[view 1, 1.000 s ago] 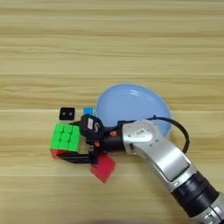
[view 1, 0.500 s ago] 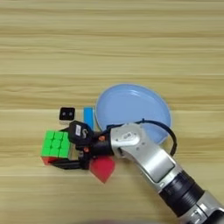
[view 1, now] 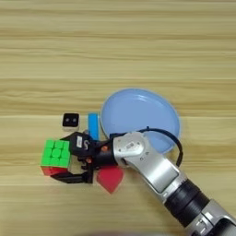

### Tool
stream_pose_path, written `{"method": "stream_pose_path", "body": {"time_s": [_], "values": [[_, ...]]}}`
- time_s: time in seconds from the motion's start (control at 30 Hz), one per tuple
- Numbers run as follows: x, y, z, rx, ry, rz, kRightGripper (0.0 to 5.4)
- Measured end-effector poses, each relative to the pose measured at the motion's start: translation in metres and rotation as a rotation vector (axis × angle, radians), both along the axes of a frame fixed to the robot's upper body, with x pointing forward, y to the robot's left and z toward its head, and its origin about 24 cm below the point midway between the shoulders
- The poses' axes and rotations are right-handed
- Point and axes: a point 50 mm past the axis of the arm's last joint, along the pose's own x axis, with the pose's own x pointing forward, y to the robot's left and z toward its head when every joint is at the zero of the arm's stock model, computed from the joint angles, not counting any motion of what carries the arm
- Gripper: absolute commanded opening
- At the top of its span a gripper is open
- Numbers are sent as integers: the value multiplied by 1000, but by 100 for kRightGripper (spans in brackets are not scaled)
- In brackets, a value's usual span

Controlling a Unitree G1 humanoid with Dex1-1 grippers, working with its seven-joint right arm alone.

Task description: Move the objects on the table

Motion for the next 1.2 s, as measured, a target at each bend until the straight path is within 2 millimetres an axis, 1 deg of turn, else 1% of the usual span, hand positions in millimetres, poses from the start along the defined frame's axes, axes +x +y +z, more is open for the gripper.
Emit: {"method": "stream_pose_path", "body": {"time_s": [0.03,0.17,0.4,0.47,0.5,0.57,0.63,0.67,0.7,0.77,0.8,0.87,1.03,1.1,1.17,1.2], "values": [[0,0,2,4,-3,0,477],[2,-1,13,40,-23,-8,539],[3,-3,38,127,-52,-12,539],[5,-6,45,153,-53,-20,539],[9,-13,54,177,-66,-45,539],[11,-16,57,190,-54,-62,539],[21,-29,67,214,-70,-122,539],[23,-31,68,218,-73,-132,539],[30,-41,72,228,-84,-177,539],[37,-53,77,235,-94,-224,539],[42,-62,79,242,-96,-271,539],[45,-69,79,241,-96,-301,539],[67,-96,77,236,-93,-442,539],[76,-112,74,201,-106,-511,539],[80,-118,69,179,-113,-534,539],[84,-123,62,152,-108,-563,539]]}}
